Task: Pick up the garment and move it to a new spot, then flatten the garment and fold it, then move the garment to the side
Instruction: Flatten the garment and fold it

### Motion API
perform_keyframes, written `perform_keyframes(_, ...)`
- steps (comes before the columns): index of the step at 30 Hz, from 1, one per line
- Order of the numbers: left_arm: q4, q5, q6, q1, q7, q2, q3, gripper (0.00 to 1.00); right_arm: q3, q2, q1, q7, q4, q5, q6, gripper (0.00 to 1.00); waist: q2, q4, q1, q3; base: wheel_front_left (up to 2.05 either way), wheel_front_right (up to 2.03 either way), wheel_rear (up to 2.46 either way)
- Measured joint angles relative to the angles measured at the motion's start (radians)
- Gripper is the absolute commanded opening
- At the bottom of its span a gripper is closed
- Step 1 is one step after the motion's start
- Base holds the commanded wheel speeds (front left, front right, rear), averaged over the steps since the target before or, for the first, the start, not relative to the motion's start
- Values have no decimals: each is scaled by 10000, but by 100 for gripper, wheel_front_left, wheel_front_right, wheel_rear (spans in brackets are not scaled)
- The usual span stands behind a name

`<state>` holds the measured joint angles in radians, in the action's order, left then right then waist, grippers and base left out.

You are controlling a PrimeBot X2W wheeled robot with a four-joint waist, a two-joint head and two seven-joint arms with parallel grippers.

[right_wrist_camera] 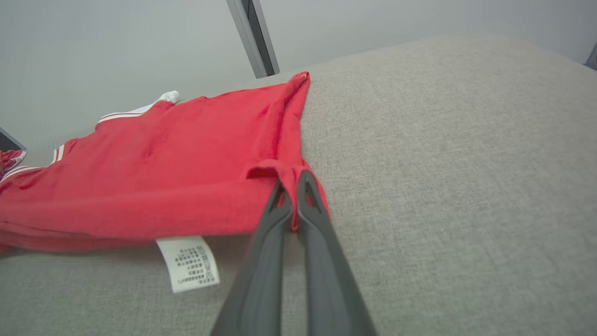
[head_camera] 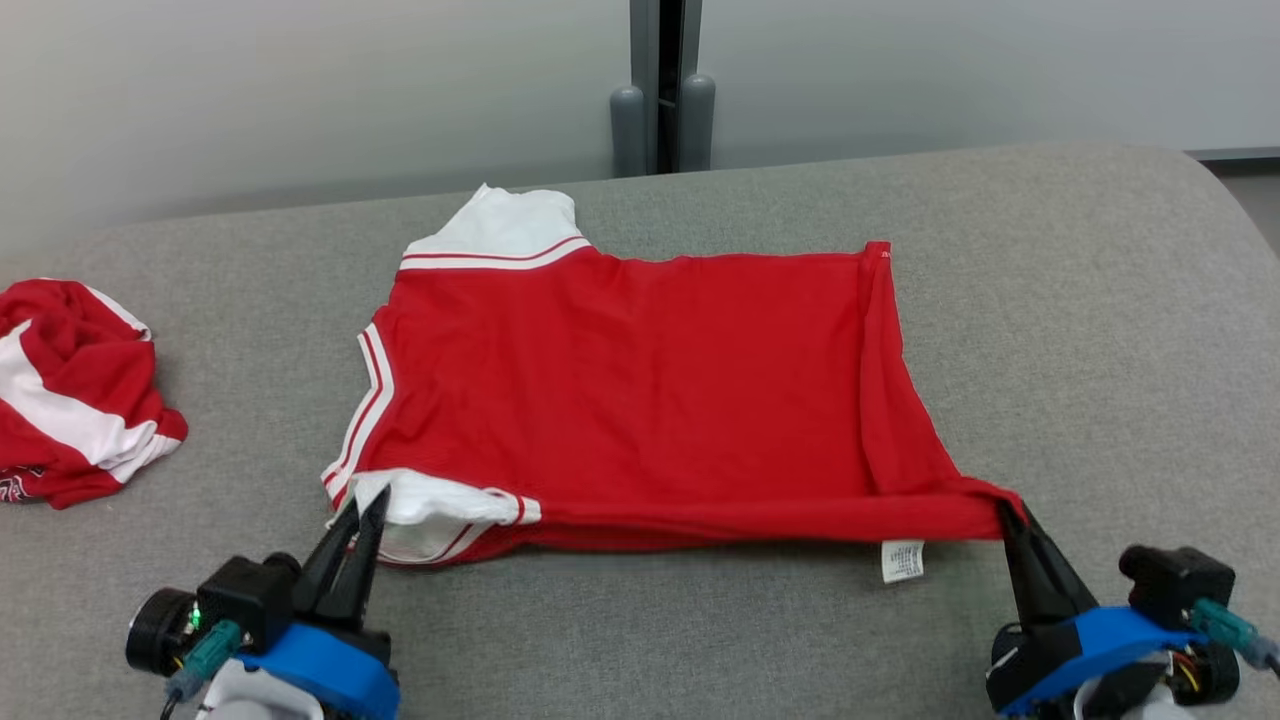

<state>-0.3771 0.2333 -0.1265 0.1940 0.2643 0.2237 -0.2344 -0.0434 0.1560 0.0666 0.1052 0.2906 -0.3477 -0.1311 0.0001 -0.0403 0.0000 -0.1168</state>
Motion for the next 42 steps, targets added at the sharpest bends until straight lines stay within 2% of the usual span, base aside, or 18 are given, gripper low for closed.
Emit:
perform_keyframes(11, -1647, 322, -13, 1988, 2, 451, -679, 0, -276, 105, 2064, 199, 1551, 207, -2, 0, 0, -217, 2, -840, 0, 0, 0)
perform_keyframes(12, -1779, 359, -13, 2143, 0, 495, -752, 0, -316, 98, 2206, 272, 1693, 219, -2, 4, 0, -230, 3, -904, 0, 0, 0)
perform_keyframes(13, -1862, 393, -13, 2267, 0, 527, -815, 0, -349, 92, 2323, 339, 1827, 228, -2, 36, 0, -242, 2, -959, 0, 0, 0)
perform_keyframes(14, -1929, 416, -13, 2369, 2, 541, -853, 0, -370, 90, 2417, 458, 1942, 288, -2, 47, 0, -251, 2, -1007, 0, 0, 0)
perform_keyframes(15, -2013, 453, -13, 2454, 2, 539, -876, 9, -378, 90, 2484, 558, 2042, 326, -2, 100, 0, -254, 2, -1049, 0, 0, 0)
perform_keyframes(16, -2063, 464, -13, 2513, 0, 531, -872, 61, -385, 88, 2544, 640, 2155, 326, 0, 100, 0, -251, 2, -1082, 0, 0, 0)
perform_keyframes(17, -2079, 464, -13, 2551, 2, 531, -853, 100, -403, 88, 2571, 738, 2247, 339, 0, 100, 0, -247, 2, -1102, 0, 0, 0)
perform_keyframes(23, -1764, 366, 8, 2435, 2, 408, -282, 100, -330, 192, 2486, 1177, 2408, 575, 0, 100, 0, -188, 2, -1082, 0, 0, 0)
perform_keyframes(28, -1471, 272, 48, 1642, 2, 186, 174, 100, -142, 226, 1953, 1254, 2238, 648, 0, 100, 0, -130, 1, -974, 0, 0, 0)
perform_keyframes(42, -2589, 134, 8, 1320, 2, -40, 523, 100, -328, 52, 1950, 871, 2569, 1229, 0, 100, 0, -63, 0, -1329, 0, 0, 0)
